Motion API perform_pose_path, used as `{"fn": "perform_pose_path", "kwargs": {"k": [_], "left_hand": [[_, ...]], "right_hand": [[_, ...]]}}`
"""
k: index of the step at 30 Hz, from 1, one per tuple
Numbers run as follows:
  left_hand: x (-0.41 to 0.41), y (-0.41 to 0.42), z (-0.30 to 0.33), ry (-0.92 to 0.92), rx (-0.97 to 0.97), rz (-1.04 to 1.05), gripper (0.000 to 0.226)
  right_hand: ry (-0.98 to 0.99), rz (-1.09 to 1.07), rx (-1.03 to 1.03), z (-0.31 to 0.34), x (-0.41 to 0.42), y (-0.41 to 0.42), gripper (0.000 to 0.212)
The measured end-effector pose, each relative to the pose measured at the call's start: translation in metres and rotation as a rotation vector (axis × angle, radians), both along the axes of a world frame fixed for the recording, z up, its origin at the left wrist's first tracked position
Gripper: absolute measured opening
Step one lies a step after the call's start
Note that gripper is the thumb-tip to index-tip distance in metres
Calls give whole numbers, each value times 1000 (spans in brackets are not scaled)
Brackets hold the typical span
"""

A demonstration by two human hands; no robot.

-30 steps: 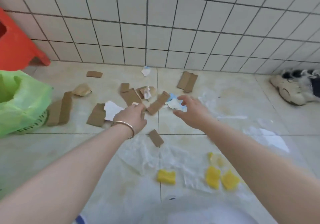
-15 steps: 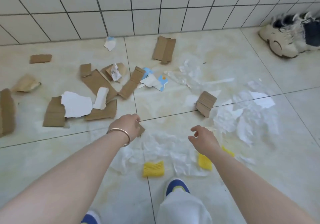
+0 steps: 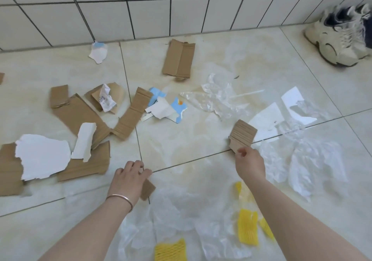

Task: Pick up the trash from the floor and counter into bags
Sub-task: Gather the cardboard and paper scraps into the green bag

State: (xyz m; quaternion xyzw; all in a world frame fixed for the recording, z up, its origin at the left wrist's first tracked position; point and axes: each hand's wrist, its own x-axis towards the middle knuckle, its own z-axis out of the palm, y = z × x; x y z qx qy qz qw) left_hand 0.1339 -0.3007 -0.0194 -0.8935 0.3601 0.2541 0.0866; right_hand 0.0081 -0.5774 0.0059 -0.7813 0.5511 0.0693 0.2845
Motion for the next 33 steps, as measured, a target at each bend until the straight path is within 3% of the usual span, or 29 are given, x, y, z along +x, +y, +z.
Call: {"fn": "perform_pose_path", "kwargs": {"k": [10, 16, 21, 25, 33], "left_hand": [[34, -4, -7, 55, 62, -101, 45], [35, -3, -11, 72, 98, -65, 39], [32, -2, -12, 111, 84, 6, 33], [30, -4, -15, 120, 78, 27, 30], [30, -5, -16, 165, 60, 107, 31]], "right_hand": [[86, -220, -40, -30, 45, -35, 37], [188, -278, -16, -41, 49, -37, 65], [121, -390, -32, -41, 54, -34, 88], [113, -340, 4, -38, 55, -33, 100], [140, -264, 51, -41, 49, -17, 92]]}}
